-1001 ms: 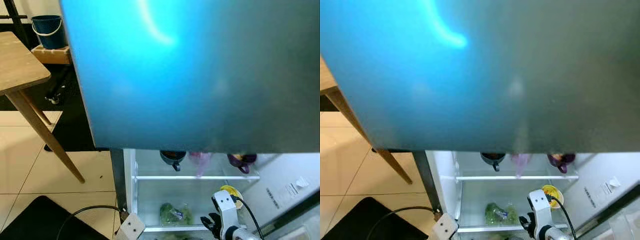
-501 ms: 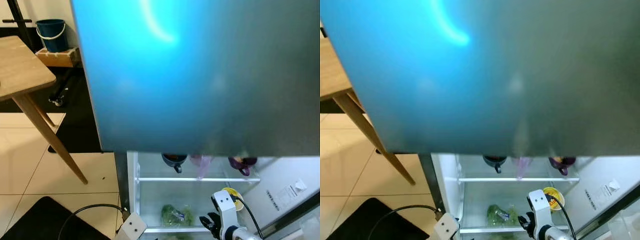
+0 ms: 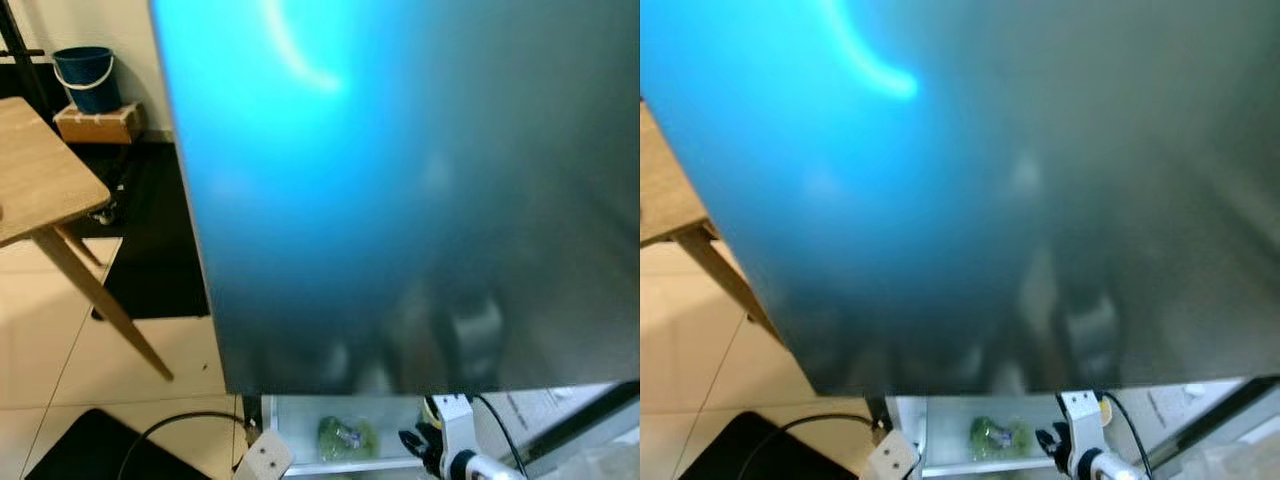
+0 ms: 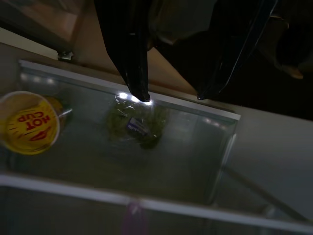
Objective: Restocking fridge
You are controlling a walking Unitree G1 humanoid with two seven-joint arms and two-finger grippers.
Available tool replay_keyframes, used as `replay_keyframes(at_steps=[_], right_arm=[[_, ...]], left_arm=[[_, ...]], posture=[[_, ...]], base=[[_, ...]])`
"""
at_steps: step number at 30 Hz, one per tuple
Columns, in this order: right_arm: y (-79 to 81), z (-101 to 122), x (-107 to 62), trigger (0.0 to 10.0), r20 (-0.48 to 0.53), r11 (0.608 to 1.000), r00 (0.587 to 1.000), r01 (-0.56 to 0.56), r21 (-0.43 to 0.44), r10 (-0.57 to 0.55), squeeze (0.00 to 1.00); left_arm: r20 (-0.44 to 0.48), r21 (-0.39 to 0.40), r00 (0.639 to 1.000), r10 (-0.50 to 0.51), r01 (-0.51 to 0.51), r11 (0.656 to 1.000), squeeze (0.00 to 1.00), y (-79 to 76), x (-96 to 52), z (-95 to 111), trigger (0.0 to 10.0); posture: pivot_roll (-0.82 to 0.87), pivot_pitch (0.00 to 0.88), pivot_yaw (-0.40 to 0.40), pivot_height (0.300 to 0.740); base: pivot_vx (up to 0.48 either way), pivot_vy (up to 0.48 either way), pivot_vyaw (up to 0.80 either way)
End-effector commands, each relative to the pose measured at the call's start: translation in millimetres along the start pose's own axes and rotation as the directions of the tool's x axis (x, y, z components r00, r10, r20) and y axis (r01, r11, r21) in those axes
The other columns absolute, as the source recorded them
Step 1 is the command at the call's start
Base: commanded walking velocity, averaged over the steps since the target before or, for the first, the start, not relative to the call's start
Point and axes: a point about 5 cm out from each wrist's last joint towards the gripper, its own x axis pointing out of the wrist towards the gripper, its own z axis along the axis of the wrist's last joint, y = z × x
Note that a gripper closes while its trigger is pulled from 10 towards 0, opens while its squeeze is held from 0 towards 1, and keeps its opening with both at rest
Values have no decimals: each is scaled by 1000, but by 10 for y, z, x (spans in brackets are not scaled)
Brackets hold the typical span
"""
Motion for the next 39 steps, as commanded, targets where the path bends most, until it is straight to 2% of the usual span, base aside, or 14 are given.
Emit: replay_keyframes(at_steps=[1,11,23,28,31,33,37,39], right_arm=[[-7,-41,-23,10000,-2,1000,1000,3,11,-3,0],[-1,-50,-26,10000,0,1000,1000,1,14,-1,0],[15,-110,-33,10000,-37,1000,999,2,-6,-3,0],[13,-185,-55,10000,-77,1000,997,18,-21,-19,0],[-1,-265,-85,10000,-124,998,991,38,-42,-43,0],[-1,-265,-85,10000,-124,998,991,38,-42,-43,0],[5,-343,-111,10000,-159,998,986,47,-51,-55,0],[28,-407,-126,10000,-186,997,981,48,-60,-58,0]], left_arm=[[28,22,999,33,-34,999,0,78,31,81,10000],[31,20,999,34,-34,999,0,76,35,89,10000],[-56,-14,996,70,-71,997,0,96,-33,-68,10000],[-134,-88,983,123,-136,987,0,105,-121,-228,10000],[-196,-158,969,151,-183,970,0,79,-199,-360,10000],[-196,-158,969,151,-183,970,0,79,-199,-360,10000],[-257,-211,951,171,-228,951,0,39,-272,-479,10000],[-308,-250,932,191,-273,929,0,17,-335,-569,10000]], posture=[[-16,32,-65,730],[-16,35,-60,740],[-16,34,-60,740],[-15,33,-62,740],[-16,32,-65,740],[-16,32,-65,740],[-17,29,-67,740],[-17,29,-67,740]], base=[[0,0,0],[-98,0,0],[0,0,0],[0,0,0],[0,0,0],[0,0,0],[0,0,0],[0,0,0]])
